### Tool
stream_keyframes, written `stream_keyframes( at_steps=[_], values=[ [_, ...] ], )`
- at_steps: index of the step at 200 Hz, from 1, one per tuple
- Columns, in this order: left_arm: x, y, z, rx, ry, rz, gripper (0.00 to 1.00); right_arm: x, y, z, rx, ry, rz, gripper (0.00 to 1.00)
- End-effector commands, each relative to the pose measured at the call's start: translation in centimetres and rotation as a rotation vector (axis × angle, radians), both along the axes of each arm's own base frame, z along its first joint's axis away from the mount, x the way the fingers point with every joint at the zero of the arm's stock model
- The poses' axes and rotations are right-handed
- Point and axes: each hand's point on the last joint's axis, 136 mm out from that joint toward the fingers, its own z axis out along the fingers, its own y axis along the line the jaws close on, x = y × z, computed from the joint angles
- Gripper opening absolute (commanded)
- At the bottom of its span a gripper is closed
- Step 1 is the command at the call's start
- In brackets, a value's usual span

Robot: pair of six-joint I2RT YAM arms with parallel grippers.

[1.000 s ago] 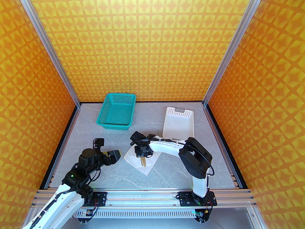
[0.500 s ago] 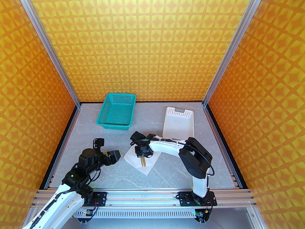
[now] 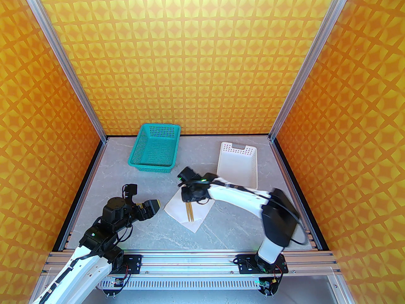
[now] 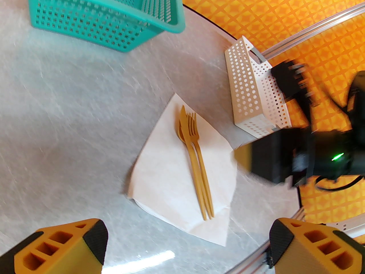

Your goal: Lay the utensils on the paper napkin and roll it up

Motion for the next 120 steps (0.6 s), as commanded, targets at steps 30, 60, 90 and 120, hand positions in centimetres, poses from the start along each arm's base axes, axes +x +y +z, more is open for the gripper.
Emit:
stream_keyframes(
  at_steps=[30,60,90,120],
  values=[
    [-1.9,-4.1,0.9,-0.122,0.093,-0.125,0.99,0.1,-6.6,2.6,0.027,-0.072,-0.1,0.39],
    [-3.6,-6.8,0.3,-0.135,0.174,-0.208,0.99,-0.7,-8.9,3.0,0.1,-0.084,-0.156,0.43],
    [-5.6,-8.8,-1.0,-0.138,0.263,-0.265,0.99,-1.7,-10.1,3.2,0.118,-0.098,-0.178,0.47],
    [-7.8,-10.7,-2.4,-0.129,0.34,-0.301,0.98,-2.4,-10.8,3.6,0.127,-0.11,-0.19,0.48]
  ],
)
